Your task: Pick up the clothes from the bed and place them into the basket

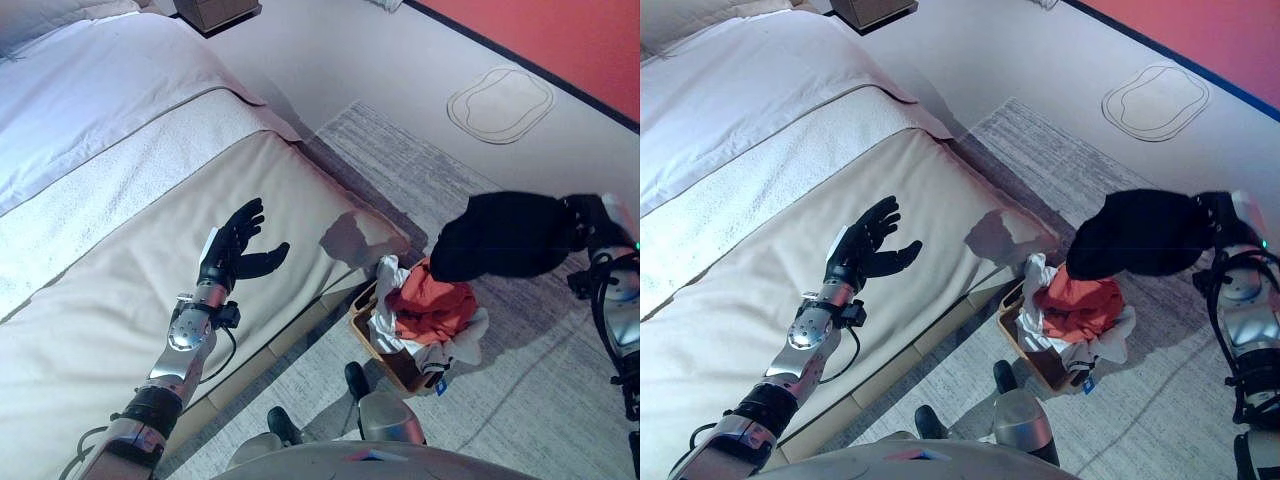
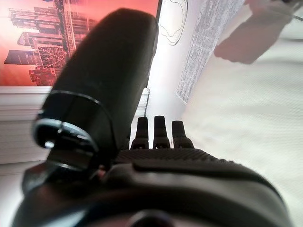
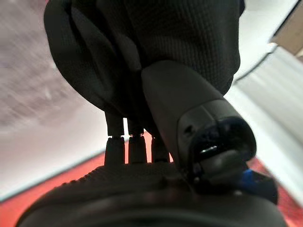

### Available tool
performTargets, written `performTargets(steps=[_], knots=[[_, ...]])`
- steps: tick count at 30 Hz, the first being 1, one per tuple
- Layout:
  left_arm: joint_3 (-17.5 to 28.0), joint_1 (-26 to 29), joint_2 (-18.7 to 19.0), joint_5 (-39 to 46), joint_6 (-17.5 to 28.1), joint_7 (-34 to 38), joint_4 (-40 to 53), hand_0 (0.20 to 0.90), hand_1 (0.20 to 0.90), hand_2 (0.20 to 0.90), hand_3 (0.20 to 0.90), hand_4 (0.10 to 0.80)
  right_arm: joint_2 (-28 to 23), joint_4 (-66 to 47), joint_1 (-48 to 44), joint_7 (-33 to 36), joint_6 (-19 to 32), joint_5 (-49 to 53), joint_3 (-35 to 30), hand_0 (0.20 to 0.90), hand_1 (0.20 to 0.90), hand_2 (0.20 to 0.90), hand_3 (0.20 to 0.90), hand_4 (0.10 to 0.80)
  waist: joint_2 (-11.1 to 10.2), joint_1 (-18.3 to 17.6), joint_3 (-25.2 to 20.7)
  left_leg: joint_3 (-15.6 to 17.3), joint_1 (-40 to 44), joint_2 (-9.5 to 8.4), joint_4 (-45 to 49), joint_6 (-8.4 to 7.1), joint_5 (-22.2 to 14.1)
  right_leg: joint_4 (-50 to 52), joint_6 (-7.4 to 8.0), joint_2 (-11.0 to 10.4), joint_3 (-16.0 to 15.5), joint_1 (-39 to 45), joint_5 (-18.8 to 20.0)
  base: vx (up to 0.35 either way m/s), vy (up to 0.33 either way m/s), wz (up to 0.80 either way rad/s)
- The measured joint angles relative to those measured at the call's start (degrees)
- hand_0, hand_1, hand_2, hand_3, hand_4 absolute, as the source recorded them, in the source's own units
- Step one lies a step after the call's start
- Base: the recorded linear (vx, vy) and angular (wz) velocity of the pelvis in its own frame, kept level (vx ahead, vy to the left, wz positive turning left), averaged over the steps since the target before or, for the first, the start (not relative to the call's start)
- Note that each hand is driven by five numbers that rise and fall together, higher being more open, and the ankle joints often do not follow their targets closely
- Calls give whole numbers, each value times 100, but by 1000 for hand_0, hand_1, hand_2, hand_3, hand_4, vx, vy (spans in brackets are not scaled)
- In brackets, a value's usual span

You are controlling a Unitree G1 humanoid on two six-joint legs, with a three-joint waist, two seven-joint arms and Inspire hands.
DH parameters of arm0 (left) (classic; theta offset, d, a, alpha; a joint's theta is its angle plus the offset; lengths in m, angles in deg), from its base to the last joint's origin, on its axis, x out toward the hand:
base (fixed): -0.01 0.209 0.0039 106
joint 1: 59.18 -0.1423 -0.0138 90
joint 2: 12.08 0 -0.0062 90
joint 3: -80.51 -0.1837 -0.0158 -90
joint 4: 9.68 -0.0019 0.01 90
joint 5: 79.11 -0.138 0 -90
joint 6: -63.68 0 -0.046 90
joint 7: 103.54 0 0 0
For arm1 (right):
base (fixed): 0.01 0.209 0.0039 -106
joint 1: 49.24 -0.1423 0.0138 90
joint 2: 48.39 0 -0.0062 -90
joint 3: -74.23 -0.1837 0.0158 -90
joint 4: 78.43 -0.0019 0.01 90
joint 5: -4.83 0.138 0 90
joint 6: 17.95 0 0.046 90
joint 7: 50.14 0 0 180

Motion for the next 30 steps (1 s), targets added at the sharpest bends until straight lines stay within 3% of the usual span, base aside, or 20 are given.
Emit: performTargets(steps=[10,11,12,16,30], knots=[[-74,-28,-23,-142,-56,23,-3,900,900,900,900,800,556,598,14,2,12,12,608,300,300,300,200,100,164,10,-162,5,-206,-9,-24,9,-28,-12,38,-22,30,-238,127,-29,-4,-2],[-75,-41,-38,-142,-64,31,-3,900,900,900,900,800,672,655,25,1,14,10,648,822,822,822,809,709,211,14,-204,5,-256,-11,-24,18,-20,-8,28,-23,33,-292,136,0,0,0],[-75,-42,-54,-143,-66,31,-2,900,900,900,900,800,719,694,30,1,14,11,726,900,900,900,900,800,245,16,-229,3,-292,-18,-24,15,-2,-17,33,-30,33,-323,174,0,0,0],[-78,-50,-125,-146,-95,30,-3,900,900,900,900,800,908,890,70,-16,41,11,1036,900,900,900,900,800,325,95,-278,-1,-287,-8,-20,6,28,-25,38,-15,31,-313,234,0,0,0],[-78,-107,-168,-145,-95,2,-156,900,900,900,900,800,1045,875,152,188,278,5,1011,900,900,900,900,800,347,292,-292,-56,-285,-8,-25,9,37,-26,37,-25,-11,-287,235,0,-3,1]])
